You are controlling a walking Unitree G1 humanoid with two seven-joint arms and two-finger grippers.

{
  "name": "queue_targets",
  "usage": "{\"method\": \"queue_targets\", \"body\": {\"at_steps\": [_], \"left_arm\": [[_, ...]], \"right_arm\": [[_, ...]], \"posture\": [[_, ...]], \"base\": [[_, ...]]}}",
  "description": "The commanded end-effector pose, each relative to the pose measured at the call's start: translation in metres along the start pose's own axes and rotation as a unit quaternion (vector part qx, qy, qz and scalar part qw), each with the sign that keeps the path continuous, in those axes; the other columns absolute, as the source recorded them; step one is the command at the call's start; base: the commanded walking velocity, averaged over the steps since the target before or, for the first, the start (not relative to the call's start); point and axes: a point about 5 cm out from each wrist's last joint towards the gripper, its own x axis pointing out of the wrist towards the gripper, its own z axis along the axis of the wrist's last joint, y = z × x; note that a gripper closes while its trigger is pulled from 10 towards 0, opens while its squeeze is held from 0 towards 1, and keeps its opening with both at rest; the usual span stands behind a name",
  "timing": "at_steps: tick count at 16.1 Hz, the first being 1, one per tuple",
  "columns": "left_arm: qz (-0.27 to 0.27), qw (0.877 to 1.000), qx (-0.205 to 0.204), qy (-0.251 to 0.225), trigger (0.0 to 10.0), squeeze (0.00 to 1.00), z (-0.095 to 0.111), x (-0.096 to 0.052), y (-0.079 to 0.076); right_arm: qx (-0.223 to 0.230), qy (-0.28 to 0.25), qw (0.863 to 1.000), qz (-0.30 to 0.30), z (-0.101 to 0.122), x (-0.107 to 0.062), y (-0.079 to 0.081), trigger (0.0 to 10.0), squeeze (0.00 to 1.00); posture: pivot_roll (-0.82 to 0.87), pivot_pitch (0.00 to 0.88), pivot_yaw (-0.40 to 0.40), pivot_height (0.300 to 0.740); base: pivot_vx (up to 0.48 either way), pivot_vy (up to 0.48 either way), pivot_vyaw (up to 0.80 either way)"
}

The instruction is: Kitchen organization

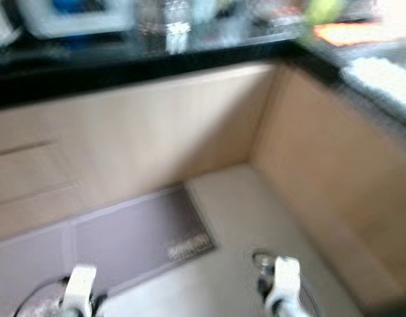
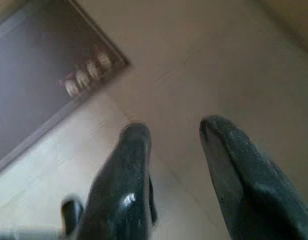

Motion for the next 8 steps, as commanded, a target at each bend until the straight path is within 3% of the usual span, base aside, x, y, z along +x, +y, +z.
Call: {"method": "queue_targets", "body": {"at_steps": [1,4,8], "left_arm": [[-0.004,1.000,0.019,0.019,10.0,0.00,0.000,0.002,-0.002],[0.000,1.000,0.024,-0.015,10.0,0.00,0.038,0.012,-0.006],[0.005,1.000,0.009,-0.022,10.0,0.00,0.043,0.014,-0.013]], "right_arm": [[0.008,0.009,1.000,-0.001,-0.006,-0.001,0.001,10.0,0.00],[0.029,0.001,1.000,0.002,-0.007,0.000,0.008,10.0,0.00],[0.026,0.015,1.000,0.008,-0.017,-0.002,0.009,10.0,0.00]], "posture": [[-0.09,0.024,0.039,0.740],[-0.10,0.021,0.009,0.740],[-0.08,0.034,-0.012,0.740]], "base": [[0.000,0.000,-0.77],[0.000,0.000,-0.14],[0.000,0.000,0.00]]}}
